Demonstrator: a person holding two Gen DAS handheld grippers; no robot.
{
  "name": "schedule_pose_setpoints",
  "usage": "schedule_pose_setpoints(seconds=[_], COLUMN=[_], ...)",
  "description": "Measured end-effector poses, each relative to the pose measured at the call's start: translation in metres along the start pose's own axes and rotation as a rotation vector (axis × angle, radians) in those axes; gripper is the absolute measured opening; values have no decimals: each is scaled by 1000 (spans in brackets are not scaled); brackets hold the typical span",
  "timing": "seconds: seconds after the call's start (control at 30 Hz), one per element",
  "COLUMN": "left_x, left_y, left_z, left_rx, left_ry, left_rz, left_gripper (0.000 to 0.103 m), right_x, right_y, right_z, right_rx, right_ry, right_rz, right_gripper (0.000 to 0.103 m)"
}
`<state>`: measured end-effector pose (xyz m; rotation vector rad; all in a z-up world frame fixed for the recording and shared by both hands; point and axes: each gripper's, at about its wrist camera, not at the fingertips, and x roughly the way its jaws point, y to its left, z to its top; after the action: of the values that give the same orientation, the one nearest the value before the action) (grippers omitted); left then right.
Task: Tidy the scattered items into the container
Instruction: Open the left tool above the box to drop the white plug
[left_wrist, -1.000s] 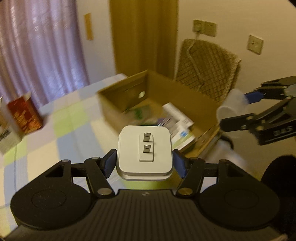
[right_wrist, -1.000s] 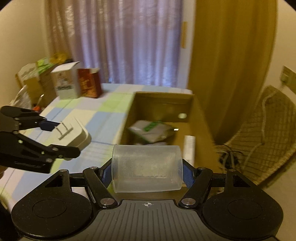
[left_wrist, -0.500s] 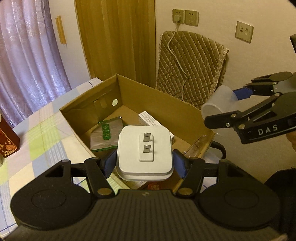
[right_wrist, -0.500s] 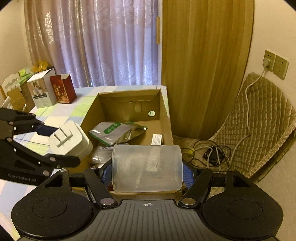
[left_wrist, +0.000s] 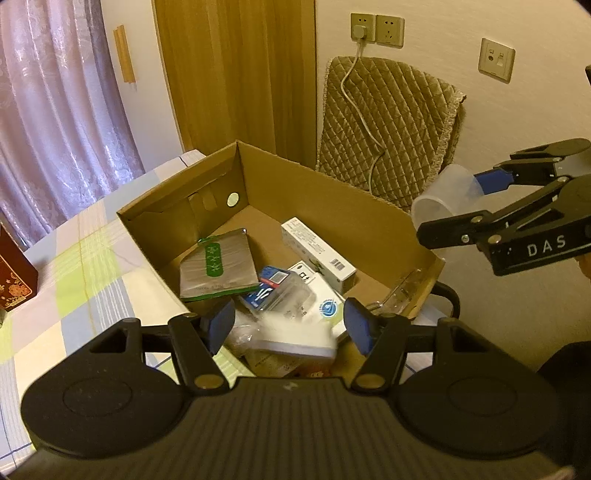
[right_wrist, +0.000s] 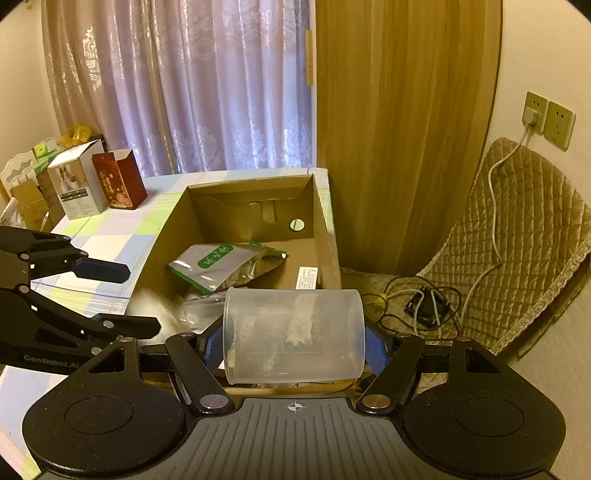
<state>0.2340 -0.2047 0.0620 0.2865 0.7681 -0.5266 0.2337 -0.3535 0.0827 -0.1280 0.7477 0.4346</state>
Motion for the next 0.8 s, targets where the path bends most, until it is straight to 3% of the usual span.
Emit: schedule_pose_setpoints(seconds=[0.8], left_x=[-11], left_y=[14], left_z=[-11], left_rx=[-18], left_ry=[0], left_rz=[12], left_gripper=[61], right_x=[24], right_y=[10], right_z=[12], right_rx=[1], right_ry=[23], right_rz=[17], right_gripper=[74])
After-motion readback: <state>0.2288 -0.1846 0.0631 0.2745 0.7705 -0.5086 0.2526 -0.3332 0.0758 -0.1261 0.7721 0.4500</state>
